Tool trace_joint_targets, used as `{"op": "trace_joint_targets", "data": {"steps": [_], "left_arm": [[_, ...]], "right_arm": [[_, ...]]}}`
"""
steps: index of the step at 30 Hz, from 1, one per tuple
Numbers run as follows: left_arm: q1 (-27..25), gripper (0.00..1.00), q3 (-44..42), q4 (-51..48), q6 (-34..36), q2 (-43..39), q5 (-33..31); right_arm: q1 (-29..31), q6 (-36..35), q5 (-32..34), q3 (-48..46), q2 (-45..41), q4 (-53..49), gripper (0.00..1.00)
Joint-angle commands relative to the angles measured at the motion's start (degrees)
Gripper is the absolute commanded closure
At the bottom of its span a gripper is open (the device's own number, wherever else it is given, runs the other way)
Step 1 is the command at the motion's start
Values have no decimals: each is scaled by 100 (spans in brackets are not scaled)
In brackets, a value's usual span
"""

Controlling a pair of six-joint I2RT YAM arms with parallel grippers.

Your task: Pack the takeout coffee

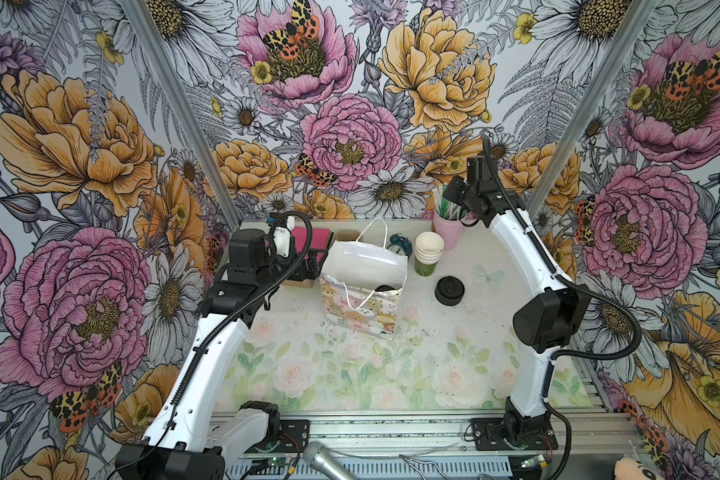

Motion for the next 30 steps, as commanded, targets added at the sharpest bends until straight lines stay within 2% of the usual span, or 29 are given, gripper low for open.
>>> {"op": "trace_joint_targets", "data": {"steps": [1, 17, 22, 30], "left_arm": [[55, 1, -63, 153, -122, -118, -71], [52, 1, -37, 183, -140, -114, -67], [60, 1, -35, 190, -131, -127, -80], [56, 1, -4, 218, -141, -106, -107]], "right_arm": [[62, -74, -127, 46, -326, 57, 100], [223, -83, -407, 54, -1403, 63, 100], [389, -77, -858, 217, -1650, 65, 100], [962, -236, -2198, 296, -1887, 48, 100]]}}
